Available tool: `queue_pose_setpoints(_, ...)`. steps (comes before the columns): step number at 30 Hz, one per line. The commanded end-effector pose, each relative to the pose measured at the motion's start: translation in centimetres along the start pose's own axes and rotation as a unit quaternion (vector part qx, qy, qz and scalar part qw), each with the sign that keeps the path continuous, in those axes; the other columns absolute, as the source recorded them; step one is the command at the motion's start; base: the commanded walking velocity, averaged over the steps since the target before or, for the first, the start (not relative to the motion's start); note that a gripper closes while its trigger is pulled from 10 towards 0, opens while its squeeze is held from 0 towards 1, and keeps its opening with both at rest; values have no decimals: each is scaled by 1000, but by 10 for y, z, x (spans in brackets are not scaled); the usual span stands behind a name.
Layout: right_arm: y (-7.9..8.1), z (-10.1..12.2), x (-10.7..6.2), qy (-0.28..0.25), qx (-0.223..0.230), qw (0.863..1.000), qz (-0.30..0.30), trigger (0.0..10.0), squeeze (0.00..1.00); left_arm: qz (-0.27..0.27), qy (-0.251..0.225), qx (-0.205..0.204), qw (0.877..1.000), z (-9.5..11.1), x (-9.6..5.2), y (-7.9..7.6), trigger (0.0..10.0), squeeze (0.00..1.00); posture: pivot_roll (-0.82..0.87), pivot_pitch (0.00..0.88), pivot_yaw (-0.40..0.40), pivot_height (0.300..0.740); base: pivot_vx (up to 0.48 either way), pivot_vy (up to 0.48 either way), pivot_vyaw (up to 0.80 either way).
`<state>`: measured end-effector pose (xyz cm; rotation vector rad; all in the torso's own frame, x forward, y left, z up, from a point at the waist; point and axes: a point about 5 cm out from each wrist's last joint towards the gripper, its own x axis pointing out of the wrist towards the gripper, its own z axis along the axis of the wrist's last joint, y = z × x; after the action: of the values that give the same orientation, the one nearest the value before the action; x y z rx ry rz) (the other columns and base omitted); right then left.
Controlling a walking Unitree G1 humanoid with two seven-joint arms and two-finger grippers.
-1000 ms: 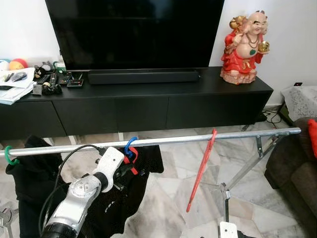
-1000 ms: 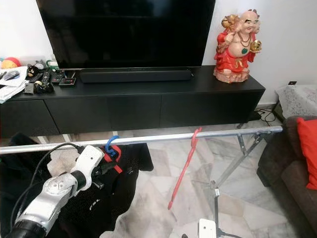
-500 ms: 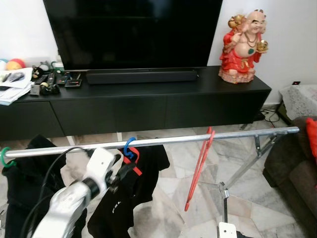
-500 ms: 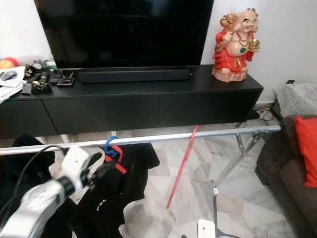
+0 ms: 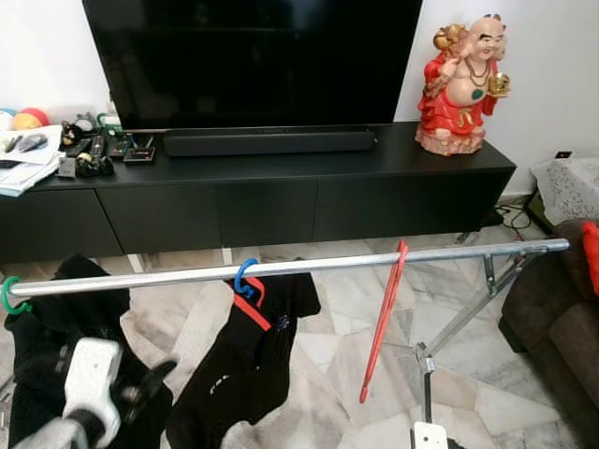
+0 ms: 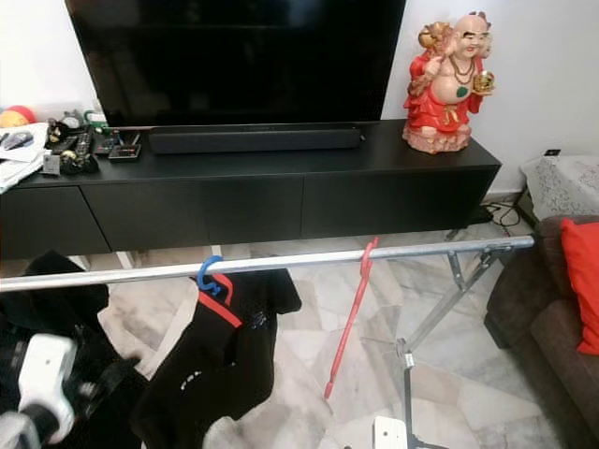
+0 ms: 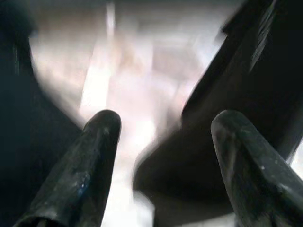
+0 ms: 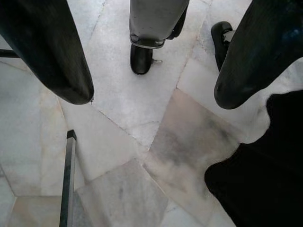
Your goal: Hang hanger
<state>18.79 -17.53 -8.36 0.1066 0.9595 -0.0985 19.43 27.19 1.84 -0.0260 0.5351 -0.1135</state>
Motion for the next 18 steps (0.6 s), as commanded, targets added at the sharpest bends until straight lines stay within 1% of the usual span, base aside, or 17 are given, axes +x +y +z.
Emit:
queue_pose_setpoints(1, 0, -1, 0, 4, 9, 1000, -2, 10000, 0, 6, 51, 14, 999, -23, 4, -2, 10000, 0, 144, 17, -29, 740, 0, 0, 0)
queue_pose_setpoints(2, 0, -1, 0, 4, 11, 1000, -2, 10000, 0, 20, 67, 28, 997, -30, 8, -1, 10000, 0, 142, 16, -29, 740, 0, 0, 0)
queue_pose_setpoints(3, 0, -1, 0, 4, 12, 1000, -2, 10000, 0, 29, 81, 12, 996, -37, 14, -2, 10000, 0, 144, 12, -27, 740, 0, 0, 0)
queue_pose_setpoints(4, 0, -1, 0, 4, 12, 1000, -2, 10000, 0, 29, 81, 12, 996, -37, 14, -2, 10000, 0, 144, 12, -27, 740, 0, 0, 0)
queue_pose_setpoints(5, 0, -1, 0, 4, 13, 1000, -2, 10000, 0, 41, 91, 2, 995, -41, 19, -2, 10000, 0, 146, 11, -27, 740, 0, 0, 0)
queue_pose_setpoints(6, 0, -1, 0, 4, 13, 1000, -2, 10000, 0, 41, 91, 2, 995, -41, 19, -2, 10000, 0, 146, 11, -27, 740, 0, 0, 0)
queue_pose_setpoints(8, 0, -1, 0, 4, 11, 1000, -1, 10000, 0, 65, 117, -22, 991, -54, 27, -4, 10000, 0, 144, 1, -28, 740, 0, 0, 0)
queue_pose_setpoints(9, 0, -1, 0, 4, 11, 1000, -1, 10000, 0, 65, 117, -22, 991, -54, 27, -4, 10000, 0, 144, 1, -28, 740, 0, 0, 0)
queue_pose_setpoints(10, 1, -1, 0, 5, 10, 1000, 0, 10000, 0, 64, 148, -32, 986, -66, 31, -11, 10000, 0, 124, 0, -19, 740, 0, 0, 0)
queue_pose_setpoints(13, 1, -1, 0, 5, 15, 1000, 1, 10000, 0, 57, 171, -27, 983, -76, 33, -19, 10000, 0, 109, 0, -10, 740, 0, 0, 0)
queue_pose_setpoints(14, 1, -1, 0, 3, 21, 1000, 4, 10000, 0, 61, 190, -15, 980, -84, 33, -26, 10000, 0, 99, 0, -9, 740, 0, 0, 0)
queue_pose_setpoints(15, 1, -1, 0, 3, 21, 1000, 4, 10000, 0, 61, 190, -15, 980, -84, 33, -26, 10000, 0, 99, 0, -9, 740, 0, 0, 0)
queue_pose_setpoints(16, 1, -2, 0, 3, 22, 1000, 5, 10000, 0, 61, 207, -6, 976, -91, 32, -30, 10000, 0, 99, 0, -9, 740, 0, 0, 0)
queue_pose_setpoints(18, 1, -2, 0, 4, 23, 1000, 4, 10000, 0, 59, 220, 4, 974, -95, 32, -34, 10000, 0, 92, 0, -9, 740, 0, 0, 0)
